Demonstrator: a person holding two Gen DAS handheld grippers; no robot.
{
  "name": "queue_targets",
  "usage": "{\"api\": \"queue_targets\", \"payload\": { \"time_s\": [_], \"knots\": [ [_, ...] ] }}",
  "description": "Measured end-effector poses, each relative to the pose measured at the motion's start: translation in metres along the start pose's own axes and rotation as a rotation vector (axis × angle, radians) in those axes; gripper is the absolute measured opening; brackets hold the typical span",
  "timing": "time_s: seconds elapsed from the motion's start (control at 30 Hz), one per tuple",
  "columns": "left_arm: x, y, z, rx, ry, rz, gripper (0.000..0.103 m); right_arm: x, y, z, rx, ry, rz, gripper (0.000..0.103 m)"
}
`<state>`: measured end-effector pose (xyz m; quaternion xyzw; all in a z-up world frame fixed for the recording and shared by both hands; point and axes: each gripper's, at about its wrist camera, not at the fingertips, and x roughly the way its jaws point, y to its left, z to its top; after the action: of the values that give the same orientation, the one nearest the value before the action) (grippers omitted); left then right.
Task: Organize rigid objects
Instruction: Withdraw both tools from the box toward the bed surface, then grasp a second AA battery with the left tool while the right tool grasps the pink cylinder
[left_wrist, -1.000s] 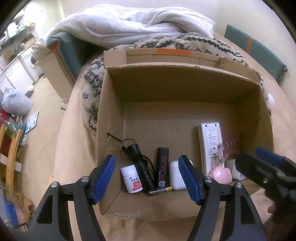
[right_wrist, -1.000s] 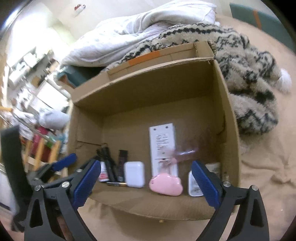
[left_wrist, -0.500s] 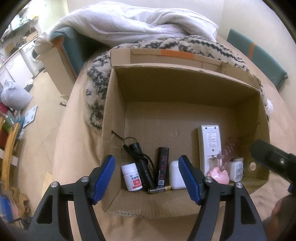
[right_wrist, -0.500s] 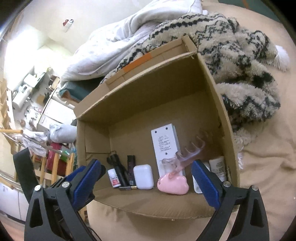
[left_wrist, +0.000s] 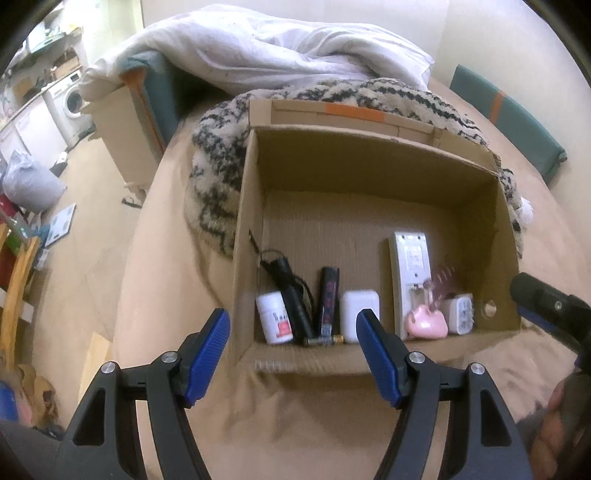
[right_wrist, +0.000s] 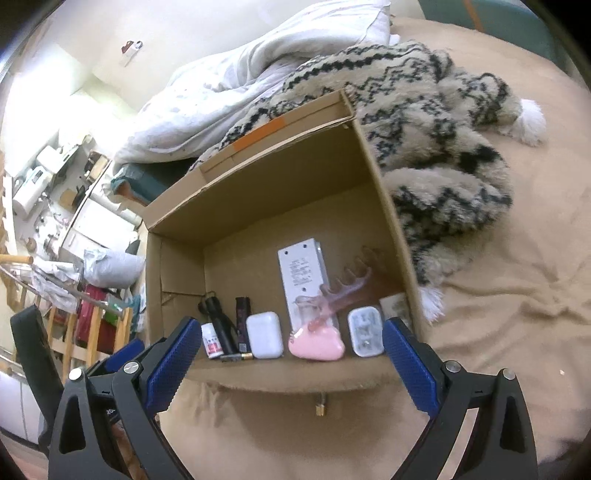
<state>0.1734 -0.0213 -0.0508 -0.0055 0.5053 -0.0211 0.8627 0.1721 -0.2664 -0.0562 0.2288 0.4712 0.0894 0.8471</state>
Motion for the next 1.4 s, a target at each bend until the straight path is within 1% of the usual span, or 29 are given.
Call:
{"api": "queue_targets", "payload": {
  "time_s": [0.1, 0.17, 0.33, 0.53, 0.6, 0.67, 0.73, 0.83, 0.9, 0.97, 1.1, 1.23, 1.27, 1.33, 1.37, 1.4],
  "knots": [
    [-0.005, 0.001, -0.007, 0.001, 0.009, 0.0, 0.068, -0.008, -0.005, -0.008, 0.003, -0.01, -0.043, 0.103],
    [-0.009, 0.002, -0.011, -0.004, 0.013, -0.001, 0.068, -0.01, -0.01, -0.016, 0.024, 0.0, -0.047, 0.103],
    [-0.012, 0.006, -0.022, -0.017, 0.038, 0.006, 0.068, -0.011, -0.019, -0.035, 0.056, 0.046, -0.066, 0.103],
    [-0.009, 0.017, -0.031, -0.082, 0.086, 0.004, 0.068, -0.002, -0.023, -0.045, 0.068, 0.126, -0.058, 0.103],
    [-0.007, 0.019, -0.034, -0.091, 0.1, 0.014, 0.068, 0.002, -0.026, -0.048, 0.075, 0.144, -0.082, 0.103],
    [-0.004, 0.023, -0.034, -0.118, 0.117, 0.017, 0.068, 0.006, -0.029, -0.051, 0.07, 0.149, -0.151, 0.103],
    [-0.001, 0.029, -0.034, -0.161, 0.135, 0.0, 0.068, 0.013, -0.032, -0.053, 0.058, 0.17, -0.235, 0.103],
    [0.0, 0.033, -0.035, -0.2, 0.146, -0.016, 0.068, 0.03, -0.039, -0.059, 0.072, 0.229, -0.296, 0.103],
    [0.0, 0.032, -0.035, -0.201, 0.148, 0.001, 0.068, 0.042, -0.038, -0.061, 0.076, 0.258, -0.298, 0.103],
    [0.001, 0.03, -0.034, -0.196, 0.15, 0.013, 0.068, 0.059, -0.03, -0.061, 0.036, 0.283, -0.303, 0.103],
    [0.001, 0.025, -0.032, -0.187, 0.15, 0.007, 0.068, 0.086, -0.004, -0.056, -0.079, 0.279, -0.309, 0.103],
    [-0.002, 0.024, -0.031, -0.172, 0.135, 0.015, 0.068, 0.115, 0.011, -0.053, -0.129, 0.296, -0.311, 0.103],
    [-0.002, 0.024, -0.032, -0.17, 0.132, 0.02, 0.068, 0.12, 0.013, -0.053, -0.139, 0.299, -0.325, 0.103],
    [-0.001, 0.024, -0.033, -0.168, 0.133, 0.026, 0.068, 0.126, 0.016, -0.052, -0.151, 0.291, -0.346, 0.094],
    [0.0, 0.024, -0.034, -0.166, 0.139, 0.026, 0.068, 0.127, 0.017, -0.053, -0.153, 0.287, -0.357, 0.084],
    [0.001, 0.024, -0.034, -0.166, 0.143, 0.025, 0.068, 0.126, 0.017, -0.053, -0.154, 0.281, -0.371, 0.078]
  ]
}}
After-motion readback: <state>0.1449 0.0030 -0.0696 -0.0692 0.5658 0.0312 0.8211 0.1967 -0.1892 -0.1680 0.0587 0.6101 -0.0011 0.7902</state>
